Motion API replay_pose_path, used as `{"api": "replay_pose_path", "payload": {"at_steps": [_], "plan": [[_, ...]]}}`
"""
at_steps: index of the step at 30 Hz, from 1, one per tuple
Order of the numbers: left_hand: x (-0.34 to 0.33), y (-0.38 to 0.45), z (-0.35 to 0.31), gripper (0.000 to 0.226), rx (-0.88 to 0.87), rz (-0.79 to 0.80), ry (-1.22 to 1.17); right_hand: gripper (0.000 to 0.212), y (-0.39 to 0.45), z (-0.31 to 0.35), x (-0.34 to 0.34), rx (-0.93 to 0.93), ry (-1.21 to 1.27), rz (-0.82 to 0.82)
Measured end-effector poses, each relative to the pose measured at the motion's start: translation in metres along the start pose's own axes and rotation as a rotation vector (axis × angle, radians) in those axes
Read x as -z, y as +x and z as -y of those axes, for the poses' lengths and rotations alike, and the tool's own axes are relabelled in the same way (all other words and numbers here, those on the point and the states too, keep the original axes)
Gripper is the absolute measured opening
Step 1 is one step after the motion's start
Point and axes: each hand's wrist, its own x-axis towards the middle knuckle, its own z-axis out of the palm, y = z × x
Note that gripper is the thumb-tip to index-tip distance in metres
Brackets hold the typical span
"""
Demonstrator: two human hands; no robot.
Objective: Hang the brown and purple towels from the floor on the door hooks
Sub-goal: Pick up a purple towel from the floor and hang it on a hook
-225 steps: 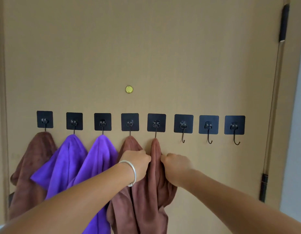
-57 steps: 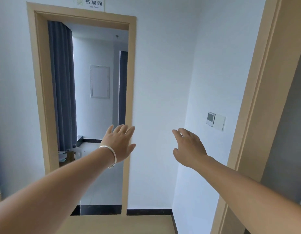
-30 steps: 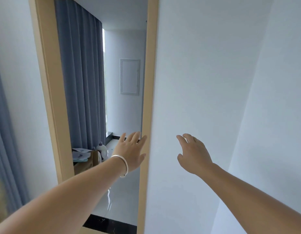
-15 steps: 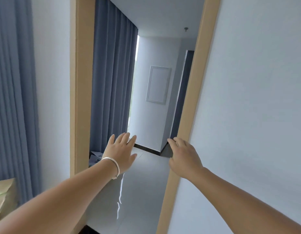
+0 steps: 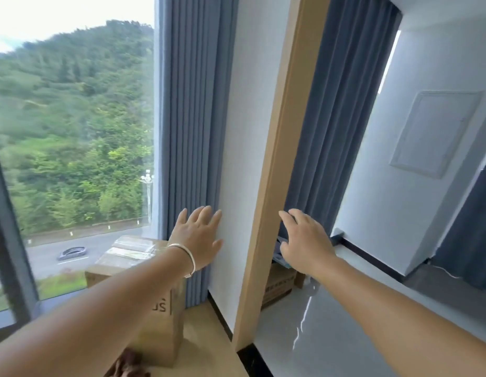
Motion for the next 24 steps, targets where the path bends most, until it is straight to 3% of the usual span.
{"api": "replay_pose_path", "payload": {"at_steps": [11, 20, 24], "plan": [[-0.040, -0.045, 0.196, 0.071, 0.486, 0.180, 0.221, 0.067, 0.160, 0.178, -0.106, 0.454, 0.233, 0.049], [-0.098, -0.005, 0.284, 0.073, 0.630, 0.273, 0.326, 0.065, 0.295, 0.250, -0.191, 0.664, 0.351, 0.073], [-0.160, -0.014, 0.303, 0.073, 0.703, 0.383, 0.311, 0.070, 0.325, 0.289, -0.264, 0.746, 0.361, 0.181]]}}
